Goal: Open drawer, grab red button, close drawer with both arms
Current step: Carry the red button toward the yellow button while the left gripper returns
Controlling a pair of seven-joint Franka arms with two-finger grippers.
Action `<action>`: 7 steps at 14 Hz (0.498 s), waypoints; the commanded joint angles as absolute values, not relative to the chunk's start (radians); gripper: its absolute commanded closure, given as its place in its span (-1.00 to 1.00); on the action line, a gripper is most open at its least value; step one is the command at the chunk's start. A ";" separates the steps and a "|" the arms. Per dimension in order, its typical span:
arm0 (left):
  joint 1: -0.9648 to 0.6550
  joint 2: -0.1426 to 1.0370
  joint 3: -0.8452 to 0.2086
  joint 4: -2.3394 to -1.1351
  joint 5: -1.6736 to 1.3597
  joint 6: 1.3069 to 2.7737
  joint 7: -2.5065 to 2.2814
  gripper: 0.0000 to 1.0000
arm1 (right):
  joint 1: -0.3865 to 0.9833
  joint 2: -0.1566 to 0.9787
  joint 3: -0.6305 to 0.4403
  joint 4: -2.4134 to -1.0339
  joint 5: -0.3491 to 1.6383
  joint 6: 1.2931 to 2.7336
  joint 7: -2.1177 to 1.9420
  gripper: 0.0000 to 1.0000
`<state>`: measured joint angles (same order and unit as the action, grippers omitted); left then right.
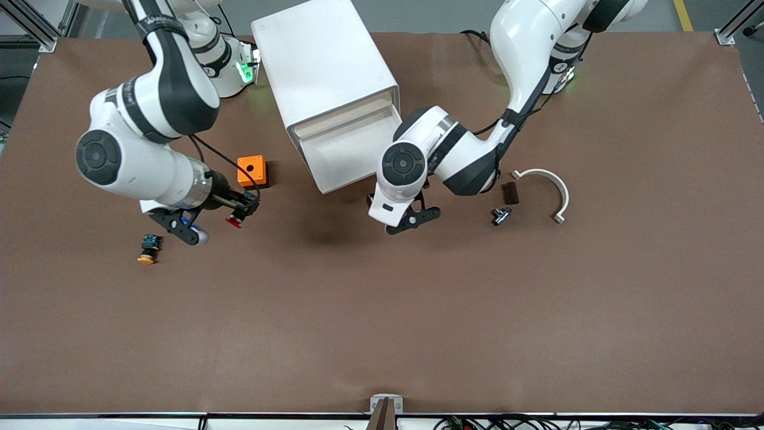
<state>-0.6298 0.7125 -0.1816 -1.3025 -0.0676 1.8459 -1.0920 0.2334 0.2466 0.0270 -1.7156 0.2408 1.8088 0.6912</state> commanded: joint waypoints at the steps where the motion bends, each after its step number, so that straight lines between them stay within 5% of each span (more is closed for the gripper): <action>1: -0.649 0.706 -0.178 -1.310 -0.057 1.852 -1.092 -1.00 | 0.141 0.267 0.044 -1.713 0.232 1.807 0.524 1.00; 7: -0.679 0.723 -0.178 -1.310 -0.063 1.852 -1.092 -1.00 | 0.042 0.366 0.044 -1.717 0.055 1.896 0.321 1.00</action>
<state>-0.6656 0.7157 -0.1819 -1.3122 -0.0676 1.8459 -1.0920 0.0836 0.3274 0.0262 -1.7240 0.0854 1.8661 0.3850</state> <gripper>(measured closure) 0.000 0.595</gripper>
